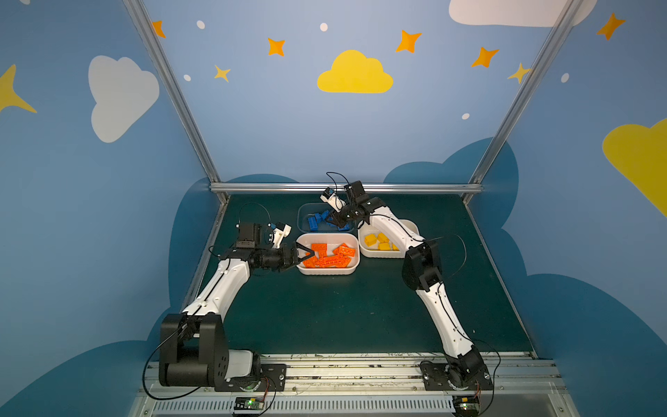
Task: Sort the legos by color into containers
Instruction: 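Carry the blue 2x2 brick into the clear blue-brick bin and release it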
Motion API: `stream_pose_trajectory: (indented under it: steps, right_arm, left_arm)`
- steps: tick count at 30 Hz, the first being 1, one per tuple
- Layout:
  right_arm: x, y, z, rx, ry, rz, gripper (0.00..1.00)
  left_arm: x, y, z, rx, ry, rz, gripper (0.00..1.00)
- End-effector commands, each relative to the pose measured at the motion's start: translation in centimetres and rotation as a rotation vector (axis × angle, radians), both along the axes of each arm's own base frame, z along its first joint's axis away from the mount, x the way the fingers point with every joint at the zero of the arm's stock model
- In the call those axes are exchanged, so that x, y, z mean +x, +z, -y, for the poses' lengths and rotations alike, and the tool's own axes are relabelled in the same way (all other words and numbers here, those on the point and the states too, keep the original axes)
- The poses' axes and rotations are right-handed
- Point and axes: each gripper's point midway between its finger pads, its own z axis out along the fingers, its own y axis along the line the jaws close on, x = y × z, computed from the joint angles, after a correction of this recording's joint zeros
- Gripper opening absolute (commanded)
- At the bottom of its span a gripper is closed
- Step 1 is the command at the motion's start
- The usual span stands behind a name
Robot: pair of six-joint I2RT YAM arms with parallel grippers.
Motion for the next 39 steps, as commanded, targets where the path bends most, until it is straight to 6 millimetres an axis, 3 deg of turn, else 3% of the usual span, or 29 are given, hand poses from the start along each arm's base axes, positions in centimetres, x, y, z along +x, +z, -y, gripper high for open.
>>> stream_pose_trajectory:
  steps: [1,5,10,16,19,22,26,32,34,39]
  right_arm:
    - [0.4,1.4,-1.4,0.067,0.0,0.02,0.23]
    - [0.3,1.8,-0.9,0.053,0.005,0.024,0.4]
    - [0.4,6.5,1.4,0.116,-0.033,0.052,0.55]
    - [-1.4,12.0,7.6,0.213,-0.107,0.046,0.64]
    - [-2.5,13.2,12.5,0.224,-0.235,0.037,0.84]
    - [-3.1,13.0,17.9,0.179,-0.428,0.045,0.88]
    - [-5.4,10.8,25.9,0.028,-0.648,0.09,0.9]
    - [-9.5,6.1,36.3,0.052,-0.878,0.056,0.9]
    - [-10.5,4.5,39.0,0.107,-0.959,0.057,0.9]
    - [-12.7,0.1,42.0,0.094,-1.062,0.067,0.9]
  left_arm:
    - [0.3,0.3,0.0,-0.015,-0.006,0.002,1.0]
    - [0.6,0.2,0.0,-0.009,-0.003,0.004,1.0]
    - [1.2,-0.1,-1.0,0.039,0.029,0.01,1.0]
    - [3.4,-0.5,-4.9,0.172,0.175,0.038,1.0]
    - [4.9,-1.0,-7.5,0.282,0.271,0.071,1.0]
    - [6.3,-2.5,-10.4,0.433,0.372,0.126,1.0]
    - [8.1,-3.7,-12.8,0.576,0.44,0.217,1.0]
    - [9.7,-5.2,-14.4,0.699,0.473,0.395,1.0]
    - [9.9,-5.9,-14.2,0.698,0.465,0.437,1.0]
    - [9.8,-7.6,-13.7,0.699,0.437,0.523,1.0]
